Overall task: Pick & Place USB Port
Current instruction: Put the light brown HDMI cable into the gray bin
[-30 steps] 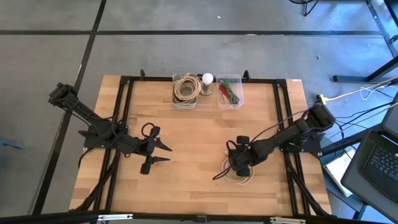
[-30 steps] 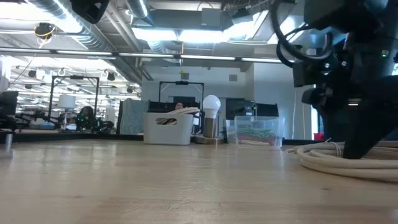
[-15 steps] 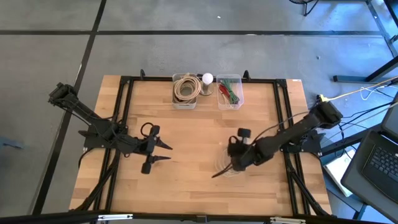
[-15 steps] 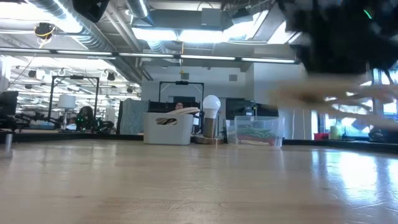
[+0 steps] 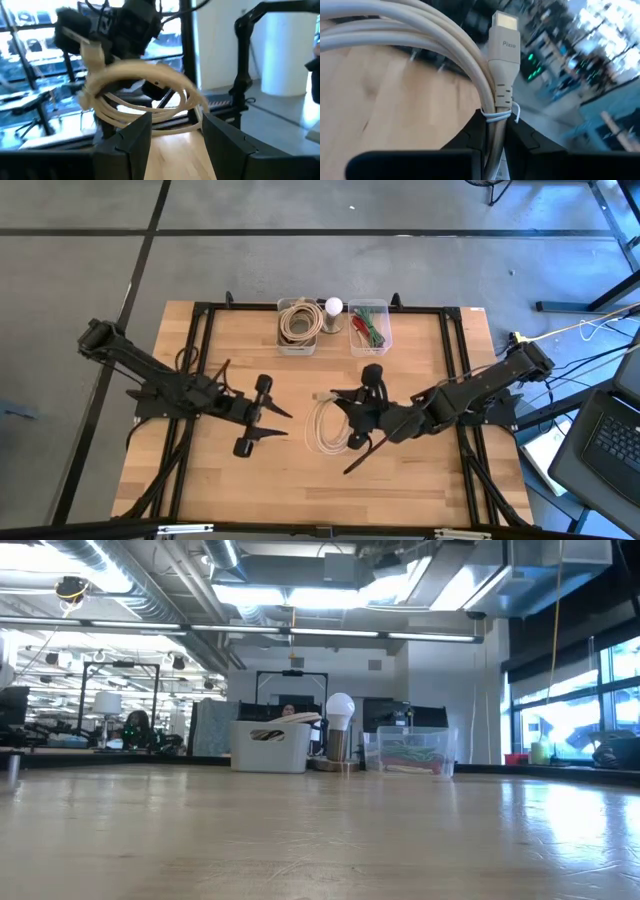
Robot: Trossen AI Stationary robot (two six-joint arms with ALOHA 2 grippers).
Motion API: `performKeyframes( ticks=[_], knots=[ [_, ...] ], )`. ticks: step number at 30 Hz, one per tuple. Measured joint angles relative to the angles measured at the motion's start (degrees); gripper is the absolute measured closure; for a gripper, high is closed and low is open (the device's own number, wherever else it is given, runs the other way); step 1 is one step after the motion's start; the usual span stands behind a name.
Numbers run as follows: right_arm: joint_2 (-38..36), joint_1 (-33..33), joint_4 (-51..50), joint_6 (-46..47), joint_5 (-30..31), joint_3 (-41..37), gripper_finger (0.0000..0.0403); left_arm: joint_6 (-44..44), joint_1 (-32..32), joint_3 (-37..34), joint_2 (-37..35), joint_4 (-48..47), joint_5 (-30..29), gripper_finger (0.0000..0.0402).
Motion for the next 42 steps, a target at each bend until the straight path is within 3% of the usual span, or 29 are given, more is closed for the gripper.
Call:
performKeyframes(
  ticks=[13, 27, 42],
  knots=[
    [0.34, -5.78, 5.68, -8.97, -5.43, 3.73, 0.0365, -3.00, 8.94, -0.07, 9.55, 19.43, 18.20, 0.0190],
    [1.07, -9.08, 9.35, -8.96, -12.19, 3.71, 0.0365, -3.59, 9.71, -0.07, 9.90, 20.79, 18.75, 0.0187],
    [5.95, -11.13, 17.31, -15.28, -12.95, 3.71, 0.0365, -5.01, 9.68, 0.06, 9.93, 23.17, 18.72, 0.0185]
  ],
)
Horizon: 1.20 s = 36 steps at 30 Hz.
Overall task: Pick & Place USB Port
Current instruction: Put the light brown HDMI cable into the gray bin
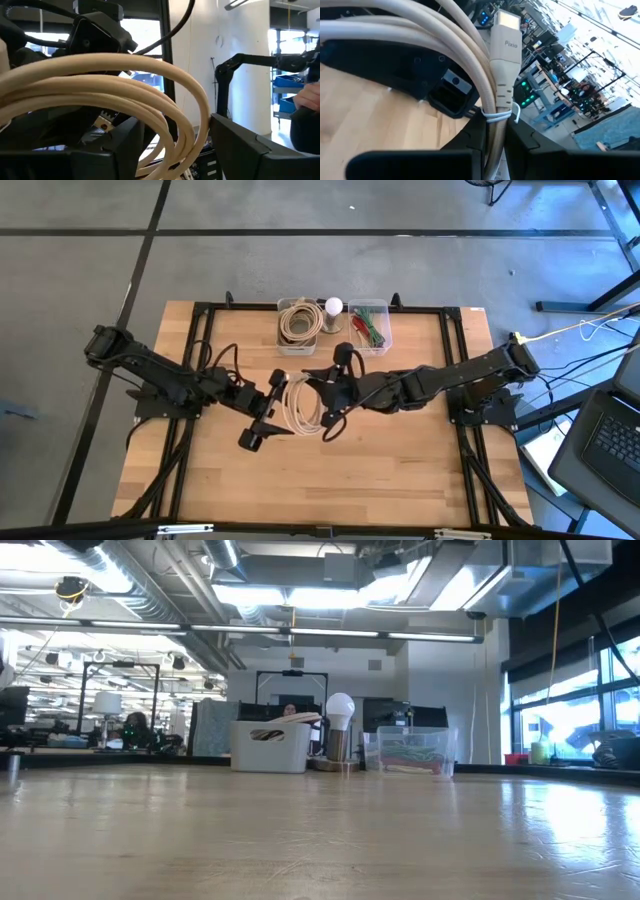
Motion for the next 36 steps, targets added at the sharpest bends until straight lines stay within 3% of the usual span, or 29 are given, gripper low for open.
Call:
performKeyframes(
  ticks=[10, 17, 20, 25, 32, 34, 36],
  knots=[
    [0.30, -0.27, 2.44, -5.64, 1.14, 0.00, 0.0365, -1.56, 0.06, 0.11, 0.00, -0.38, 2.09, 0.0184],
    [0.30, -0.27, 3.61, -6.77, 2.13, 0.00, 0.0365, -0.24, 0.00, 0.21, -0.02, -0.33, -0.12, 0.0191],
    [0.30, -0.39, 3.82, -6.48, 1.63, 0.00, 0.0365, 1.59, -0.06, 0.22, -0.02, -0.66, -3.15, 0.0232],
    [0.30, -0.36, 4.16, -5.91, 1.31, 0.02, 0.0365, 1.58, 0.95, 0.22, 0.05, -1.68, -0.29, 0.0368],
    [0.30, -0.33, 4.17, -5.24, 1.33, 0.02, 0.0363, 0.52, 1.88, 0.22, 0.07, -1.55, 0.92, 0.0372],
    [0.30, 0.01, 4.63, -5.30, 1.37, 0.02, 0.0332, 0.46, 1.88, 0.22, 0.06, -1.39, 1.52, 0.0372],
    [0.30, 0.43, 5.53, -5.46, 2.61, 0.02, 0.0277, 0.67, 1.88, 0.22, 0.03, -1.04, 1.53, 0.0372]
  ],
)
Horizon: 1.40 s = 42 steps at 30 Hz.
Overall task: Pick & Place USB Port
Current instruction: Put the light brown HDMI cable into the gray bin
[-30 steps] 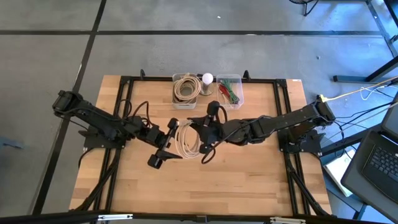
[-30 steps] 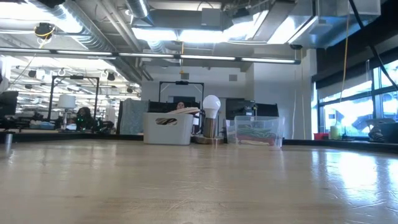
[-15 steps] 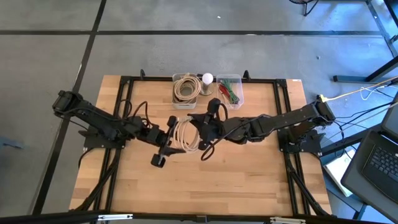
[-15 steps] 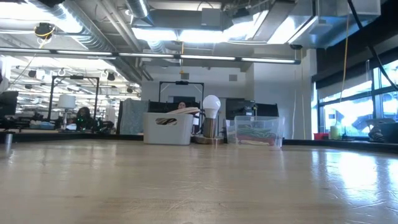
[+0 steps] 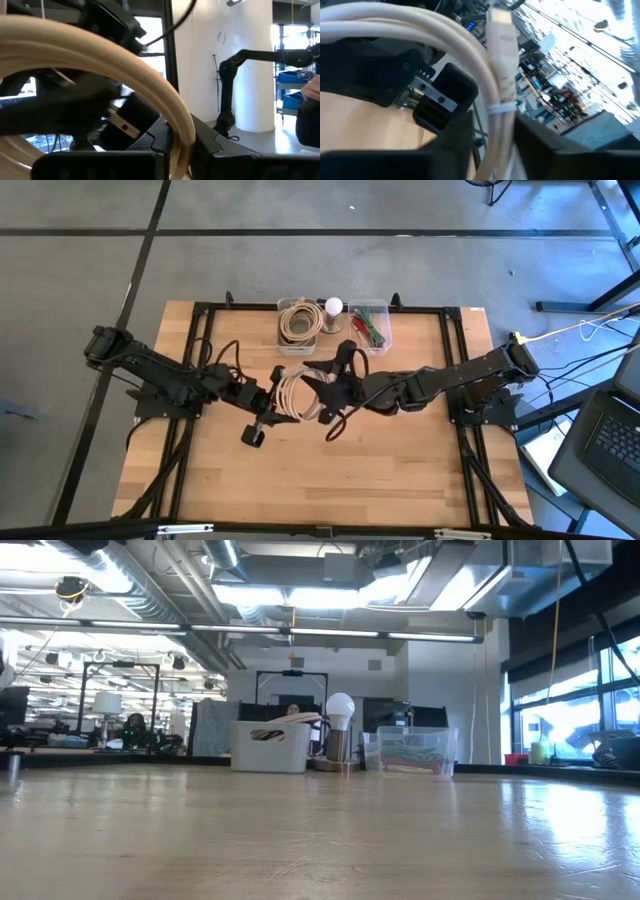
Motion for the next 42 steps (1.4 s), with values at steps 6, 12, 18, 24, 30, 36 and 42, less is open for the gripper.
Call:
performKeyframes(
  ticks=[6, 12, 18, 24, 30, 36, 42],
  knots=[
    [0.02, 2.58, 0.25, -0.14, 12.16, 0.00, 0.0121, 0.19, 0.04, 0.00, -0.10, 0.09, -0.17, 0.0372],
    [0.04, 9.30, -0.59, -7.52, 36.02, 0.00, 0.0079, 1.80, 0.26, 0.00, -0.33, -3.84, -2.48, 0.0372],
    [-0.67, 16.66, -1.76, -10.04, 51.45, -0.72, 0.0089, 3.82, 5.47, 0.12, -1.85, -17.45, -12.47, 0.0372],
    [-1.79, 20.53, -3.70, -4.22, 51.53, -0.70, 0.0102, 3.62, 17.26, 6.21, -1.83, -35.47, -14.18, 0.0372],
    [-2.28, 20.63, -3.71, -4.03, 51.83, -0.66, 0.0108, 4.52, 28.69, 12.78, -1.11, -50.29, -17.31, 0.0372],
    [-2.51, 20.33, -3.72, -3.29, 51.72, -0.66, 0.0108, 4.45, 36.03, 13.41, 4.08, -53.81, -15.22, 0.0372],
    [-2.51, 20.33, -3.74, -3.27, 51.67, -0.66, 0.0108, 4.70, 38.70, 14.34, 12.04, -56.03, -13.53, 0.0372]
  ],
)
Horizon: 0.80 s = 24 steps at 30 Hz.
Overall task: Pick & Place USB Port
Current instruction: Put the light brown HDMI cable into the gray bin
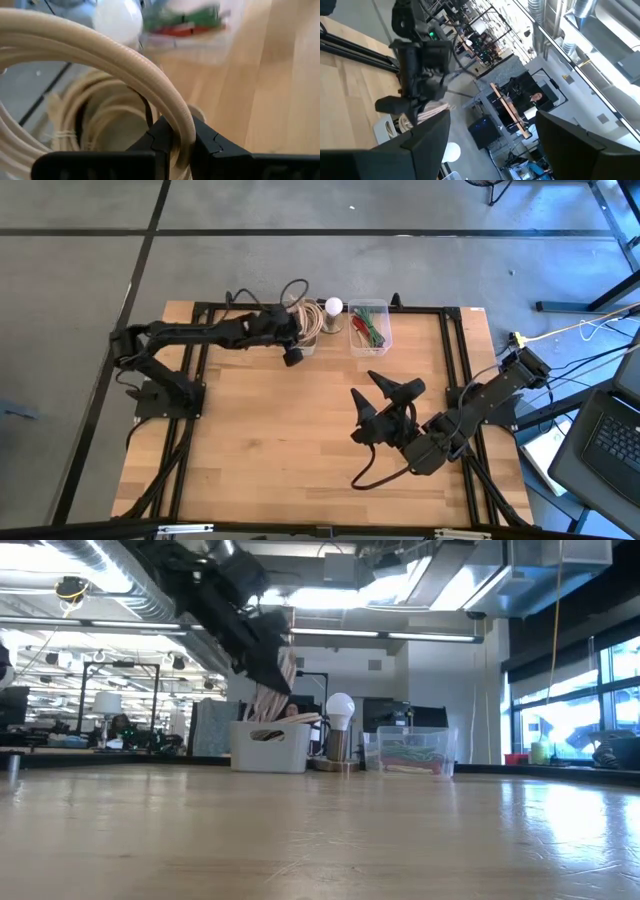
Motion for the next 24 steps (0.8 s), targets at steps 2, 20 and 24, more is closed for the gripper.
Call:
performKeyframes(
  ticks=[2, 20, 24],
  knots=[
    [0.00, 0.00, 0.00, -0.08, 0.01, 0.00, 0.0108, 0.08, 0.01, 2.10, 2.16, -3.17, 0.26, 0.0372],
    [-0.09, 0.00, -5.64, 5.34, -0.02, 0.00, 0.0108, 3.43, 0.36, 20.41, 6.35, -28.44, -1.77, 0.0372],
    [-0.09, 0.00, -5.60, 5.46, -0.02, 0.00, 0.0108, 3.19, 0.97, 20.48, 7.83, -28.03, 0.92, 0.0373]
  ],
)
